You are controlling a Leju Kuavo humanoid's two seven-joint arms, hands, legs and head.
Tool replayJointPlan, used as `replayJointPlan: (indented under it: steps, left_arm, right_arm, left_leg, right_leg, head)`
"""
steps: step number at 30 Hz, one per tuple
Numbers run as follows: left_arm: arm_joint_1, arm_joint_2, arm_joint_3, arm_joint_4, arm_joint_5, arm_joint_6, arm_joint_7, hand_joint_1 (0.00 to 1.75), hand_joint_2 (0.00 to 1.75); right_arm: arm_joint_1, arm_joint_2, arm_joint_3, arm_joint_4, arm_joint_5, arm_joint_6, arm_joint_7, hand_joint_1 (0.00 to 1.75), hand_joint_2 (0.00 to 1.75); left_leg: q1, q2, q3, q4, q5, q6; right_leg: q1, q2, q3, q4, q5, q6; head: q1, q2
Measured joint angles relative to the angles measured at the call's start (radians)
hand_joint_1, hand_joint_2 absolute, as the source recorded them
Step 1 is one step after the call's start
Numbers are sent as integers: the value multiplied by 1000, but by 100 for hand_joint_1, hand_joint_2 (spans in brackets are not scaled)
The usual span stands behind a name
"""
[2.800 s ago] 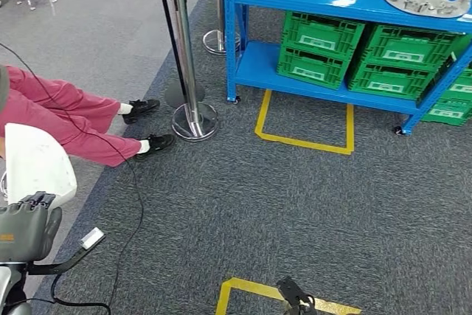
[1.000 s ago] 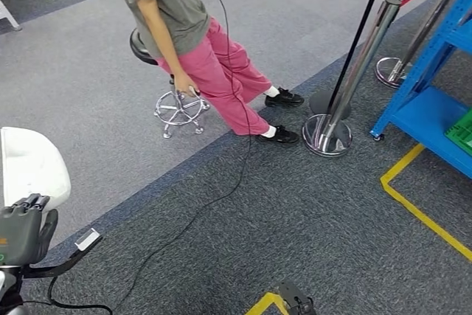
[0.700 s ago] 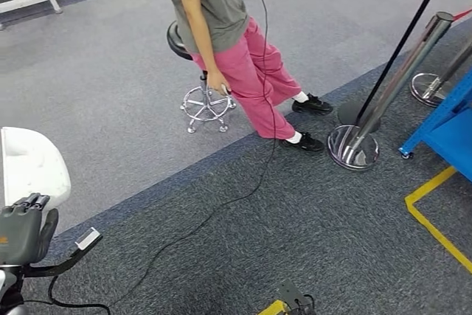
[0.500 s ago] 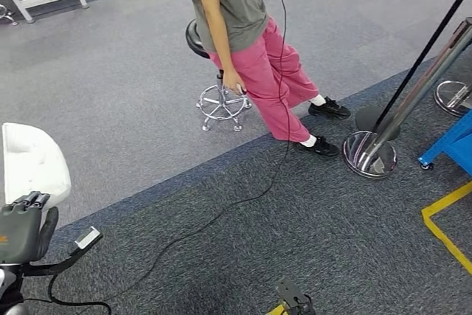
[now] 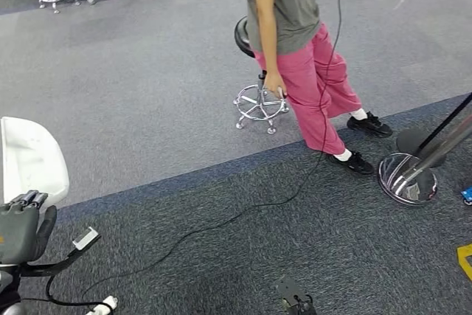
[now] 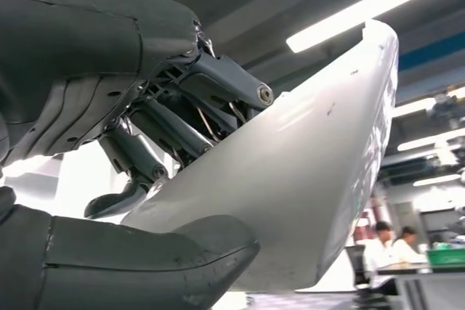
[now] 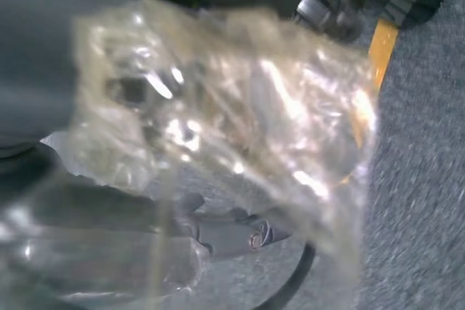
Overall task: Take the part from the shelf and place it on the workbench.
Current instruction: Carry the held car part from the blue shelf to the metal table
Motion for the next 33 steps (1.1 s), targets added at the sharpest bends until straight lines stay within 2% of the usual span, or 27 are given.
replayJointPlan:
  steps: [1,2,4,5,6,7,8,9,10,11,12,13,14,15,17,18,19,21,22,23,24,25,27,28,30,33]
  left_arm:
    - [0,0,1,0,2,1,-1,175,175]
    - [0,-1,1,0,3,1,-1,175,175]
    - [-5,-1,2,0,5,2,-1,175,175]
    - [-9,-2,2,0,5,3,-1,175,175]
    - [-12,-3,1,0,5,3,-2,175,175]
    - [-13,-4,0,1,5,3,-2,175,175]
    - [-13,-5,0,1,5,3,-2,175,175]
    - [-12,-6,0,1,5,3,-2,175,175]
    - [-12,-7,0,2,6,4,-2,175,175]
    - [-11,-8,0,2,6,4,-3,175,175]
    - [-11,-9,0,2,7,4,-4,175,175]
    - [-12,-9,0,2,8,4,-4,175,175]
    - [-12,-9,0,2,8,4,-5,175,175]
    - [-11,-9,1,2,9,4,-5,175,175]
    - [-7,-9,3,2,10,5,-5,175,175]
    - [-5,-9,4,2,12,5,-6,175,175]
    - [-5,-9,5,2,13,5,-6,175,175]
    - [-9,-9,7,2,14,6,-6,175,175]
    - [-10,-9,7,2,14,6,-7,175,175]
    - [-10,-9,7,2,15,6,-7,175,175]
    - [-8,-9,7,2,15,6,-7,175,175]
    - [-7,-9,8,2,15,6,-8,175,175]
    - [-8,-9,8,3,16,5,-9,175,175]
    - [-9,-9,8,2,17,5,-10,175,175]
    - [-9,-9,9,2,18,5,-12,175,175]
    - [-6,-9,10,2,22,5,-13,175,175]
  right_arm:
    - [-2,1,1,-1,-1,1,1,0,0]
    - [-5,1,2,-2,-1,2,2,0,0]
    - [-10,2,2,-4,-2,2,3,0,0]
    - [-11,2,2,-4,-2,2,4,0,0]
    - [-10,2,2,-4,-2,2,4,0,0]
    - [-8,2,2,-4,-2,2,5,0,0]
    - [-7,2,2,-4,-2,2,6,0,0]
    - [-5,2,2,-4,-2,1,6,0,0]
    - [-5,2,2,-4,-2,1,5,0,0]
    - [-5,2,2,-4,-2,0,5,0,0]
    - [-5,2,2,-4,-2,-1,4,0,0]
    - [-5,2,2,-3,-2,-1,3,0,0]
    - [-4,1,3,-3,-2,-2,3,0,0]
    - [-4,1,3,-3,-3,-2,2,0,0]
    - [-4,1,5,-4,-3,-3,2,0,0]
    - [-6,1,6,-4,-4,-3,2,0,0]
    - [-8,1,8,-4,-4,-3,2,0,0]
    - [-8,1,9,-5,-5,-4,1,0,0]
    - [-6,0,9,-5,-5,-4,1,0,0]
    - [-3,-1,9,-5,-6,-4,1,0,0]
    - [0,-2,9,-5,-6,-4,1,0,0]
    - [1,-2,9,-5,-6,-4,1,0,0]
    - [1,-2,9,-5,-7,-5,1,0,0]
    - [-1,-2,9,-5,-9,-5,0,0,0]
    - [-6,-2,9,-5,-16,-10,-6,0,0]
    - [-10,-2,9,-5,-27,-15,-15,0,0]
  left_leg:
    - [0,-11,-1,-3,0,7]
    - [2,-23,0,-7,1,13]
    - [7,-45,5,-15,4,25]
    - [9,-56,6,-16,5,29]
    - [9,-69,6,-16,4,32]
    - [9,-82,6,-16,4,33]
    - [9,-96,7,-16,3,33]
    - [10,-110,8,-16,3,33]
    - [10,-124,10,-16,3,32]
    - [11,-138,12,-15,1,30]
    - [11,-151,12,-13,0,26]
    - [11,-164,10,-10,-1,21]
    - [12,-176,6,-8,-1,15]
    - [13,-187,1,-6,1,8]
    - [18,-204,-5,-7,5,-4]
    - [17,-190,-8,-1,1,-8]
    - [16,-166,-17,20,-13,-11]
    - [14,-104,-64,123,-68,-16]
    - [15,-89,-97,190,-97,-18]
    - [16,-81,-122,241,-113,-19]
    - [16,-78,-132,262,-111,-19]
    - [16,-74,-123,243,-90,-17]
    - [14,-62,-60,124,-28,-9]
    - [10,-55,-28,65,-10,-4]
    - [5,-48,4,5,-6,1]
    - [1,-49,9,-5,-9,-3]
  right_leg:
    - [0,-11,2,-1,-3,5]
    - [-2,-4,3,2,-9,10]
    - [-7,49,-20,55,-43,19]
    - [-9,83,-50,114,-72,21]
    - [-11,102,-88,188,-102,22]
    - [-12,110,-126,253,-122,23]
    - [-12,112,-153,292,-126,24]
    - [-13,113,-162,293,-109,24]
    - [-14,117,-151,252,-72,24]
    - [-17,129,-126,184,-28,23]
    - [-20,152,-99,117,5,23]
    - [-24,174,-73,62,25,22]
    - [-25,190,-59,32,31,21]
    - [-25,194,-53,24,26,18]
    - [-23,174,-49,18,28,8]
    - [-23,163,-46,16,30,2]
    - [-23,151,-43,12,31,-3]
    - [-20,125,-39,10,30,-11]
    - [-17,110,-38,10,27,-15]
    - [-14,95,-37,10,25,-18]
    - [-12,80,-36,10,23,-20]
    - [-9,67,-34,10,20,-20]
    - [-6,49,-27,10,14,-18]
    - [-4,41,-28,11,11,-15]
    - [0,32,-30,13,4,-11]
    - [0,28,-31,13,1,-18]
  head:
    - [1,0]
    - [1,0]
    - [4,0]
    - [6,0]
    - [7,0]
    - [8,0]
    - [8,0]
    - [8,0]
    - [8,0]
    - [8,0]
    - [8,0]
    - [7,0]
    - [6,0]
    - [6,0]
    - [6,0]
    - [6,0]
    - [4,0]
    - [0,0]
    - [0,0]
    - [0,0]
    - [0,0]
    - [0,0]
    - [0,0]
    - [1,0]
    - [2,0]
    - [2,0]
